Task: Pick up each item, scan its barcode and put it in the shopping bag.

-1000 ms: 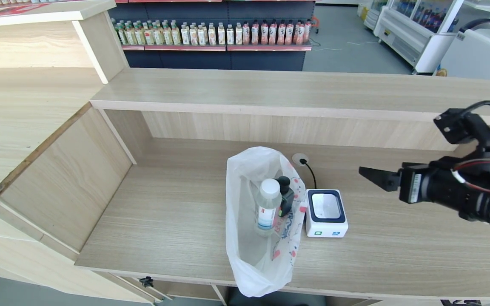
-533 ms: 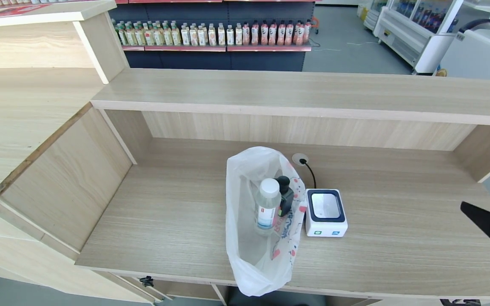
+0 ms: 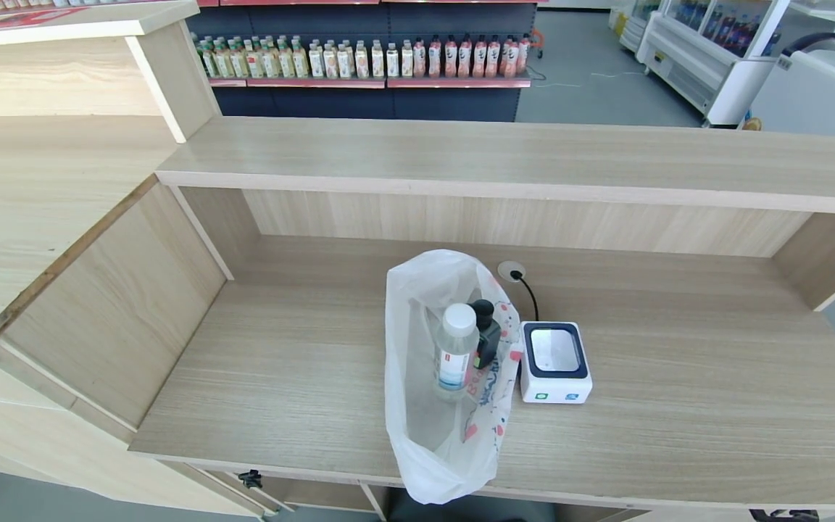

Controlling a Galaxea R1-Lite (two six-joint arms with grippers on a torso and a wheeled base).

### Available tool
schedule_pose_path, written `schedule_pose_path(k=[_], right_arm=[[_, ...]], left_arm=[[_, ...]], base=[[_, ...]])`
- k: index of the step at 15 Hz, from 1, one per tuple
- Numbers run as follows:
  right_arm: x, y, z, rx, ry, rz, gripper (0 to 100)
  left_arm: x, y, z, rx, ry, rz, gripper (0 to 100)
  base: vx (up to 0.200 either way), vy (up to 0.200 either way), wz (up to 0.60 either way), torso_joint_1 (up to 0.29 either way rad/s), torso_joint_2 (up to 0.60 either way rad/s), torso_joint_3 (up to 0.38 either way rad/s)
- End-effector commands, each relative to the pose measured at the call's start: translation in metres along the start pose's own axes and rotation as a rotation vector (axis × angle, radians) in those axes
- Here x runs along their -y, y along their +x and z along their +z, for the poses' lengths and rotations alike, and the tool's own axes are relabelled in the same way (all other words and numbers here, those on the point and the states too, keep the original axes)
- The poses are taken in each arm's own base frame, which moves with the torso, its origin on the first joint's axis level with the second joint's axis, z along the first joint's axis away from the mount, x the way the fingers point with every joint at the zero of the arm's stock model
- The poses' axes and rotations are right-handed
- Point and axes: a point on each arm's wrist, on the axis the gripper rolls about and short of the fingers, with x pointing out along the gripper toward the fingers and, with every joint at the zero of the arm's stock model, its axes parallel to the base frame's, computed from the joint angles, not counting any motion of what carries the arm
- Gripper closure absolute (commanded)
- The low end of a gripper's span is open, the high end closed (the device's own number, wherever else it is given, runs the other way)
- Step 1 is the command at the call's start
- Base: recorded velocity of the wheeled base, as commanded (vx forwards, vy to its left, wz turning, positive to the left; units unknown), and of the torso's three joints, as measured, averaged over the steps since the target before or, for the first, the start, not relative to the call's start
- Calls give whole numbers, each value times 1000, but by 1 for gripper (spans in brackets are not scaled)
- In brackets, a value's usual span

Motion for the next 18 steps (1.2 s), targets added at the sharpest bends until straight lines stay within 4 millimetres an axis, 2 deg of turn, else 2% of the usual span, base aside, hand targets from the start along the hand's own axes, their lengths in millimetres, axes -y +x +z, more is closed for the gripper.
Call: schedule_pose_path(k=[1, 4, 5, 18], right_arm=[[1, -26, -67, 49, -27, -123, 0], [-1, -37, -92, 68, -38, -107, 0], [-2, -42, -94, 84, -37, -78, 0], [-2, -42, -98, 85, 0, -79, 0]], left_arm=[[0, 0, 0, 0, 0, 1, 0], [0, 0, 0, 0, 0, 1, 0], [0, 0, 0, 0, 0, 1, 0], [0, 0, 0, 0, -2, 1, 0]], base=[[0, 0, 0, 0, 0, 0], [0, 0, 0, 0, 0, 0], [0, 0, 0, 0, 0, 0], [0, 0, 0, 0, 0, 0]])
